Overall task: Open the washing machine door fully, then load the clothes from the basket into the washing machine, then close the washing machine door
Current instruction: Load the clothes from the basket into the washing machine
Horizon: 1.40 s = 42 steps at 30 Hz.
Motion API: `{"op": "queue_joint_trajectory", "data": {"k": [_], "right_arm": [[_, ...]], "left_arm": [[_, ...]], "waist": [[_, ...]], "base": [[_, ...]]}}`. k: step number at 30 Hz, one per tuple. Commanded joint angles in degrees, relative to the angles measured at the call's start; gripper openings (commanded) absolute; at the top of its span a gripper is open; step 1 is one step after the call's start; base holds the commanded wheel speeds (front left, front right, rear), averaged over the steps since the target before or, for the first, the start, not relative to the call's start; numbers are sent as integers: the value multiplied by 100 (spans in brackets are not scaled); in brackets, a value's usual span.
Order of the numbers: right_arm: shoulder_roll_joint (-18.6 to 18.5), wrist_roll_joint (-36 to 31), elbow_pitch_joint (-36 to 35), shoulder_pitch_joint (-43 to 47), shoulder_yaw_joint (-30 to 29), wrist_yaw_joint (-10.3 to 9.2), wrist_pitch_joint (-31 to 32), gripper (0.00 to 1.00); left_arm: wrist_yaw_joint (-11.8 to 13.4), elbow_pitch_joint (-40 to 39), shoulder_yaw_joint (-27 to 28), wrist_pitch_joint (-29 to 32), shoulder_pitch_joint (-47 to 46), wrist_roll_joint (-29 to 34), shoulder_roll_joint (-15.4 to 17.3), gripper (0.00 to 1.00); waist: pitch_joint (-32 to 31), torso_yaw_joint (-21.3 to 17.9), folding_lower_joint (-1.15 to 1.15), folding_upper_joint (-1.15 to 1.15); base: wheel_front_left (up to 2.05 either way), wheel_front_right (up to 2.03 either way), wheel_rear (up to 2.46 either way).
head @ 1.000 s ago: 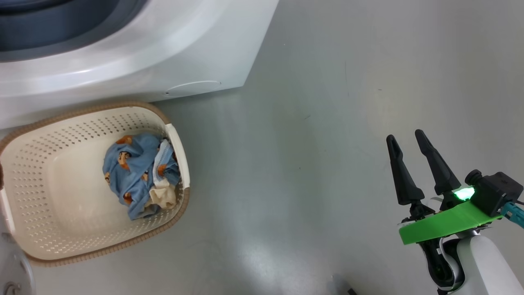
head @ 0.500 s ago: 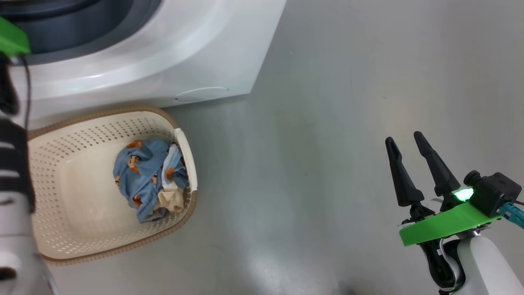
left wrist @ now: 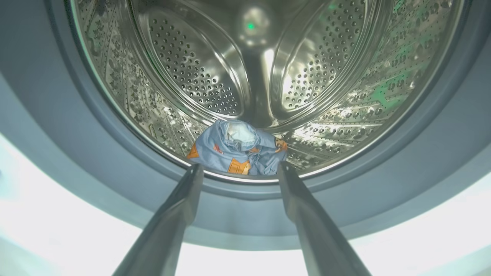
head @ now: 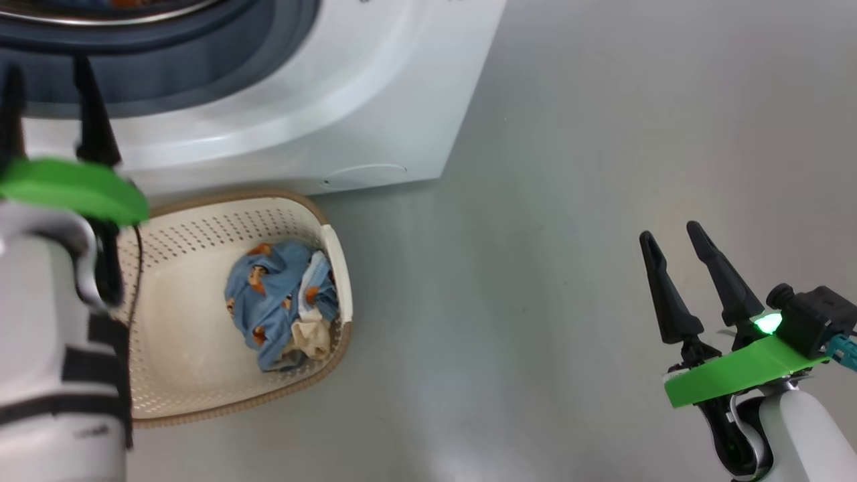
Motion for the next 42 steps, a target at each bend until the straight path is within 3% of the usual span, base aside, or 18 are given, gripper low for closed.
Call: {"op": "queue_joint_trajectory", "data": {"k": [1, 21, 42], "right_arm": [[-100, -12, -89, 194, 99, 9, -69, 100], [-319, 28, 38, 839, -104, 9, -69, 100], [-367, 69, -16, 1894, -476, 9, -69, 100]], "left_arm": [[-13, -235, 118, -29, 294, -30, 178, 100], [-14, -1505, 67, -29, 2634, -113, -165, 100], [-14, -2724, 125, -29, 4603, -111, -316, 100]], "waist": [[-162, 120, 0, 0], [-1169, 515, 0, 0], [-2131, 761, 0, 0]], "base": [[0, 0, 0], [0, 0, 0], [0, 0, 0]]}}
